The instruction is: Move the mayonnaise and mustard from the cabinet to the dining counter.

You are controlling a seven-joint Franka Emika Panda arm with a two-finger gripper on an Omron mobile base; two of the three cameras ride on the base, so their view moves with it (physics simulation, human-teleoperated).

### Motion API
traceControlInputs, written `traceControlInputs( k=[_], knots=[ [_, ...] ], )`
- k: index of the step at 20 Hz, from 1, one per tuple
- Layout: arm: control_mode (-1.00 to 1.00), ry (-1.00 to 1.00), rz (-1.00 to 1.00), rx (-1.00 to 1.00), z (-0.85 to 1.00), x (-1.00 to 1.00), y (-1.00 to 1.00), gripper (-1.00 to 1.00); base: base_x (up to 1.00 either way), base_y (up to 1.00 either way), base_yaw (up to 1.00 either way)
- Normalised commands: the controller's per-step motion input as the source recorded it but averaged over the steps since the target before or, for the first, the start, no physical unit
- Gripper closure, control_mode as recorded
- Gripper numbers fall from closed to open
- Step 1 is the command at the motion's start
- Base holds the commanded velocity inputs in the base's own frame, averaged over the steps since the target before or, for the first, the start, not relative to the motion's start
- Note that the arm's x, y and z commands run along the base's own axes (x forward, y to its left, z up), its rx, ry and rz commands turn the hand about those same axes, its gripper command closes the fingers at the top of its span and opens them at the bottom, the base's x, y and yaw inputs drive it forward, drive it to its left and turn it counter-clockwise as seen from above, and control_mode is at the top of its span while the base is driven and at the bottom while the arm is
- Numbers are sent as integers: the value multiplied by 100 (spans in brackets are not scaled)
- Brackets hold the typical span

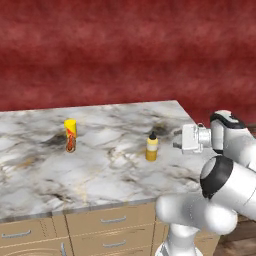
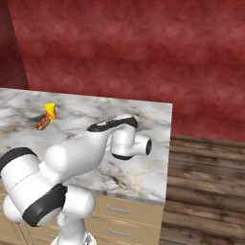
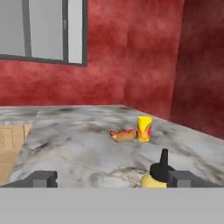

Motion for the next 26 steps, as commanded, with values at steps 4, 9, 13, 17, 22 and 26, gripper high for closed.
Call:
traceControlInputs(
  k=[4, 9, 13, 17, 22, 26],
  knots=[
    [-100, 24, -6, -1, 78, -77, -3, -100, 0, 0, 0],
    [-100, 40, -12, -5, 88, -56, 0, -100, 0, 0, 0],
    [-100, 58, -15, -11, 94, -37, 9, -100, 0, 0, 0],
    [-100, 69, -21, -23, 49, -22, 41, -100, 0, 0, 0],
    [-100, 59, -36, -35, 3, -6, 65, -100, 0, 0, 0],
    [-100, 33, -35, -32, 0, 0, 54, -100, 0, 0, 0]
  ],
)
